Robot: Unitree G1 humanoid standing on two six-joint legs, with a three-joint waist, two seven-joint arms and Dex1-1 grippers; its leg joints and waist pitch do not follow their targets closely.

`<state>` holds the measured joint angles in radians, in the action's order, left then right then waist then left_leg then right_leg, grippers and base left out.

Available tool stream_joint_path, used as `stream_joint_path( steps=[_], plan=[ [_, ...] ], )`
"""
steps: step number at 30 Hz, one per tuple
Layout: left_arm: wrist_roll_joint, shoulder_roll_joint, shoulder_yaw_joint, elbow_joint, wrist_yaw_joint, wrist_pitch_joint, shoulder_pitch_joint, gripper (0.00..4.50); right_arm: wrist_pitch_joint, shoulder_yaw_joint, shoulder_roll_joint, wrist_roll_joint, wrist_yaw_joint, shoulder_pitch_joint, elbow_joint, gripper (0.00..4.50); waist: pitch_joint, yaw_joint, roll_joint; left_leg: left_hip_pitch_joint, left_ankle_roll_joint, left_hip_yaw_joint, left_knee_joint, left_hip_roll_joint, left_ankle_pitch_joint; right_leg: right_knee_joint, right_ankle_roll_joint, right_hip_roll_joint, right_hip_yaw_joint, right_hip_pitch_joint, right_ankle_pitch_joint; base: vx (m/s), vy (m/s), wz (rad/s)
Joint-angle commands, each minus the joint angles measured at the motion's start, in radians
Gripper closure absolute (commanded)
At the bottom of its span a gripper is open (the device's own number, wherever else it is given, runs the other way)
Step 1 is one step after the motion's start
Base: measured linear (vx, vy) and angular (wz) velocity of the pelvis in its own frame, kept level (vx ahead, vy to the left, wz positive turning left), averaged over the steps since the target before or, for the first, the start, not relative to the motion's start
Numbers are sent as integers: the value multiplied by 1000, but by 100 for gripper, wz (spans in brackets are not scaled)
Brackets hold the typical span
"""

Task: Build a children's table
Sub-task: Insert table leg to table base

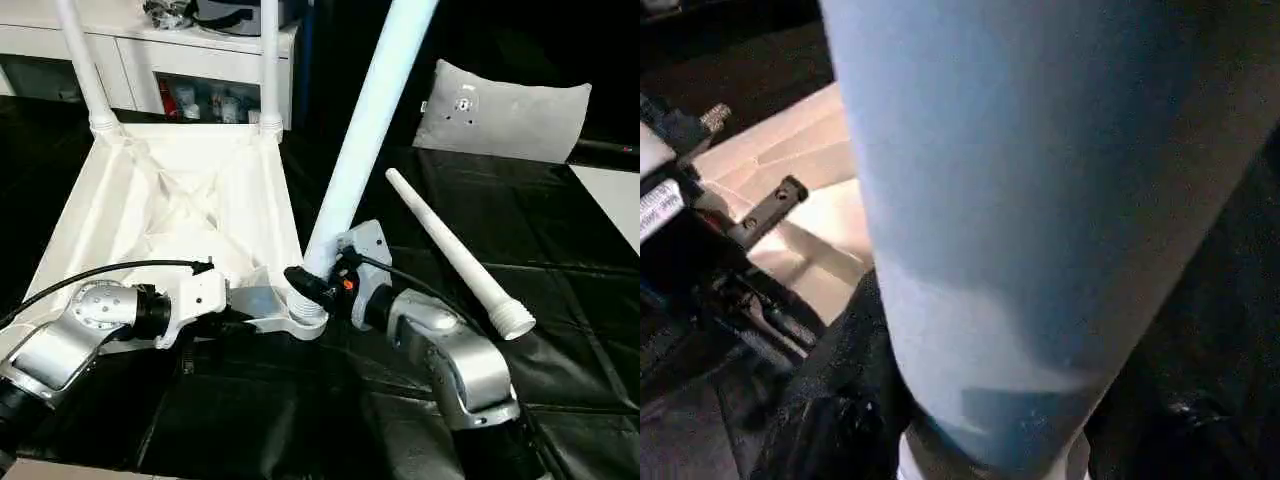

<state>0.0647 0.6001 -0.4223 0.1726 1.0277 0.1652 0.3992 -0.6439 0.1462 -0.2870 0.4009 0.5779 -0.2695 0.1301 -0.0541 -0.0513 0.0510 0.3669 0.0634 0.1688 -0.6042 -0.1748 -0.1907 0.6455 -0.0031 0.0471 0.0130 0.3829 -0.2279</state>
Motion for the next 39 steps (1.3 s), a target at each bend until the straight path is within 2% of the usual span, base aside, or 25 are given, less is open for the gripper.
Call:
stream_joint_path(
  steps=[1, 4, 5, 7, 15, 19, 22, 23, 25, 28, 29, 30, 31, 32, 34, 37, 39],
  plan=[
    [-3, 3, 1, -2, 29, -6, 11, 450, -27, 8, -29, 12, 37, -16, -15, 259, 57, -1, -6, -11, 33, -12, 75, -47, -150, -82, -168, 78, -42, -33, -135, 0, 0, 0],
    [-5, 8, -8, 4, 53, -15, 17, 450, -41, 44, -64, 1, 85, -17, -22, 259, 58, -1, -4, -12, 18, -11, 73, -48, -126, -78, -182, 77, -40, -36, -69, 0, 0, 0],
    [-5, 11, -12, 7, 64, -23, 20, 450, -42, 49, -67, -5, 88, -20, -29, 259, 58, -2, -7, -11, 14, -11, 72, -48, -118, -75, -188, 78, -41, -36, -53, 0, 0, 0],
    [-9, 14, -18, 14, 81, -39, 25, 450, -37, 54, -69, -17, 91, -28, -45, 259, 58, -3, -4, -12, 10, -9, 72, -48, -112, -76, -192, 78, -41, -37, -42, 0, 0, 0],
    [-8, 8, -26, 22, 155, -82, 48, 450, -19, 78, -56, -34, 110, -59, -112, 259, 57, -5, -4, -16, 26, -10, 74, -50, -144, -78, -196, 80, -40, -34, -88, 0, 0, 0],
    [-5, -1, -18, 30, 157, -92, 60, 450, -13, 88, -59, -42, 122, -55, -134, 259, 58, -7, -6, -15, 29, -10, 74, -50, -142, -76, -200, 81, -40, -35, -71, 0, 0, 0],
    [-3, -6, -9, 41, 153, -93, 65, 450, -7, 73, -55, -33, 121, -44, -145, 259, 58, -8, -5, -16, 30, -10, 74, -50, -146, -77, -200, 80, -40, -35, -71, 0, 0, 0],
    [1, -15, 6, 54, 135, -86, 69, 450, -4, 37, -38, -1, 121, -23, -157, 259, 58, -9, -11, -17, 32, -11, 75, -50, -153, -77, -201, 82, -41, -35, -78, 0, 0, 0],
    [5, -21, 13, 59, 127, -82, 69, 450, 0, 9, -22, 22, 117, -8, -165, 259, 57, -11, -7, -18, 33, -9, 74, -51, -172, -81, -203, 83, -42, -34, -100, 0, 0, 0],
    [7, -31, 25, 72, 117, -81, 71, 450, 13, -57, 22, 74, 107, 29, -190, 259, 57, -13, -9, -18, 35, -11, 77, -52, -189, -83, -205, 84, -40, -32, -117, 0, 0, 0],
    [12, -36, 31, 76, 115, -78, 71, 450, 32, -74, 35, 80, 104, 47, -206, 259, 58, -12, -7, -16, 36, -13, 78, -52, -188, -81, -206, 83, -39, -34, -118, 0, 0, 0],
    [14, -38, 33, 77, 114, -76, 71, 450, 41, -78, 39, 81, 103, 54, -212, 259, 58, -14, -15, -17, 38, -13, 78, -52, -191, -82, -206, 85, -39, -32, -117, 0, 0, 0],
    [16, -43, 36, 82, 111, -75, 73, 450, 63, -84, 47, 77, 98, 68, -227, 259, 57, -12, -11, -17, 38, -13, 79, -52, -197, -83, -206, 84, -38, -33, -120, 0, 0, 0],
    [15, -48, 37, 89, 109, -75, 77, 450, 119, -78, 56, 57, 93, 110, -246, 259, 57, -13, -17, -17, 38, -13, 79, -52, -196, -82, -208, 84, -39, -32, -116, 0, 0, 0],
    [14, -49, 36, 90, 109, -75, 78, 450, 131, -76, 57, 52, 92, 119, -249, 259, 55, -13, -13, -17, 38, -13, 81, -52, -214, -86, -204, 85, -39, -30, -134, 0, 0, 0],
    [7, -55, 40, 101, 110, -79, 83, 450, 212, -27, 44, -13, 103, 164, -212, 259, 54, -14, -15, -17, 41, -14, 83, -52, -238, -91, -187, 85, -39, -29, -186, 0, 0, 0],
    [5, -56, 41, 104, 110, -81, 84, 450, 231, -16, 38, -32, 104, 168, -207, 259, 53, -12, -17, -18, 41, -15, 85, -52, -247, -93, -180, 84, -40, -28, -207, 0, 0, 0]
  ],
)
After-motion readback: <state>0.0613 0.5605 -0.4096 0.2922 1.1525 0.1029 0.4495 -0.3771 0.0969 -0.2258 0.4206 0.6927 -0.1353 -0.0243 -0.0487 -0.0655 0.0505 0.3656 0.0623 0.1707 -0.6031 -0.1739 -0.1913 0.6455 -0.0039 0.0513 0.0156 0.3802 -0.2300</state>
